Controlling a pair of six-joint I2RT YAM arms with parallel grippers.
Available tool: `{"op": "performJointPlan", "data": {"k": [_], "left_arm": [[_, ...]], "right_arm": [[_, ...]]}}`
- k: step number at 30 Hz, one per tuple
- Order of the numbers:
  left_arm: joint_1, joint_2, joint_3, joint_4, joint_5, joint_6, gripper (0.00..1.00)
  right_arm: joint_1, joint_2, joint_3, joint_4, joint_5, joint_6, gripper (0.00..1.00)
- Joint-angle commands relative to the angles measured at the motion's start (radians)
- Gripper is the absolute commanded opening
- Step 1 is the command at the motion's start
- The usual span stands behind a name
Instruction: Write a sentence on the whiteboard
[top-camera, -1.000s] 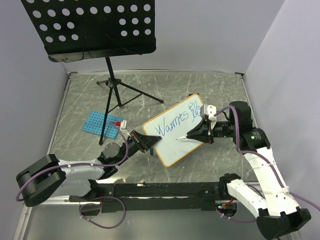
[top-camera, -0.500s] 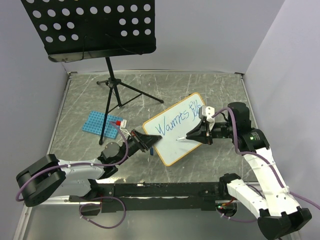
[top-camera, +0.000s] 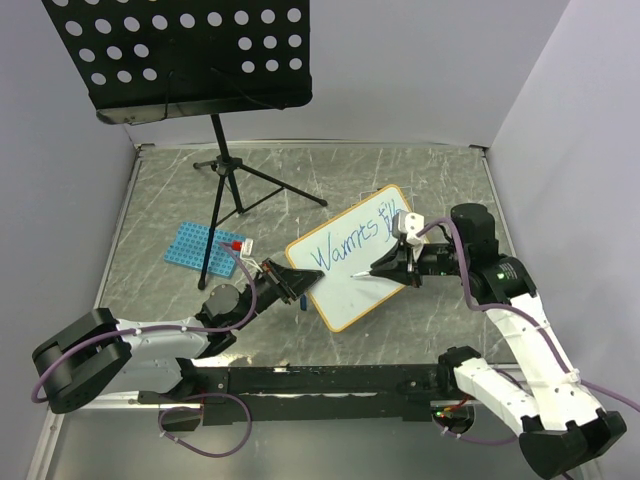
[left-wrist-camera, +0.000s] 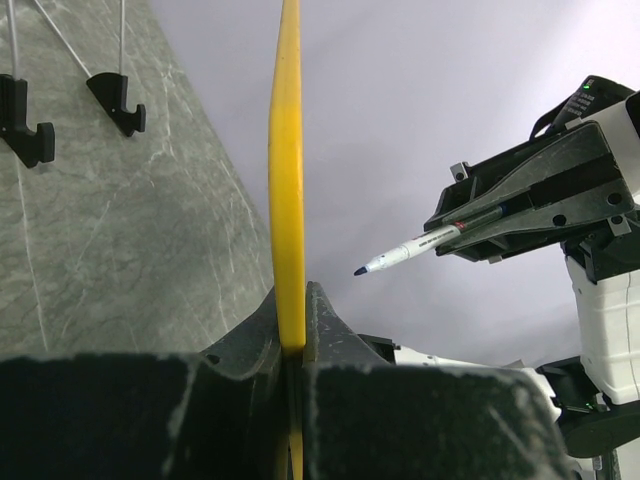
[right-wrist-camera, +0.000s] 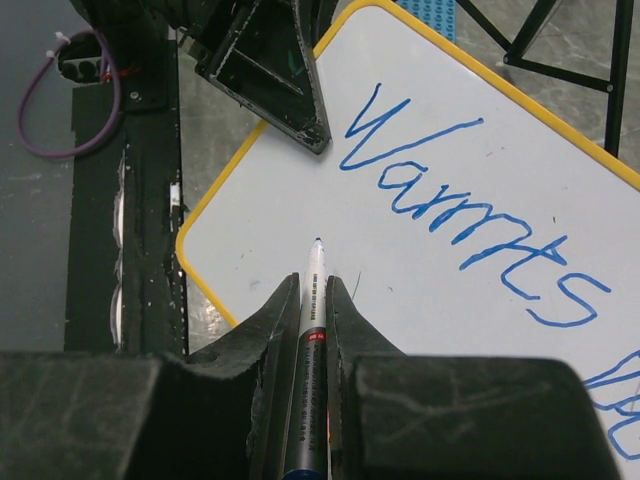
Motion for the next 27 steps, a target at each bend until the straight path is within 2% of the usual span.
{"op": "performJointPlan", "data": {"k": [1, 17, 27], "left_arm": [[-0.001, -0.014, 0.049, 0.210, -0.009, -0.053, 0.01], [-0.002, 0.024, 0.055, 0.236, -0.042, -0.096, 0.01], [-0.004, 0.036, 0.063, 0.249, -0.045, -0.110, 0.01]], "right_arm": [[0.047, 0.005, 0.038, 0.062, 0.036, -0.009, 0.00], [0.211, 0.062, 0.078, 0.056, 0.124, -0.008, 0.00], [0.264, 0.086, 0.068, 0.086, 0.216, 0.009, 0.00]]}}
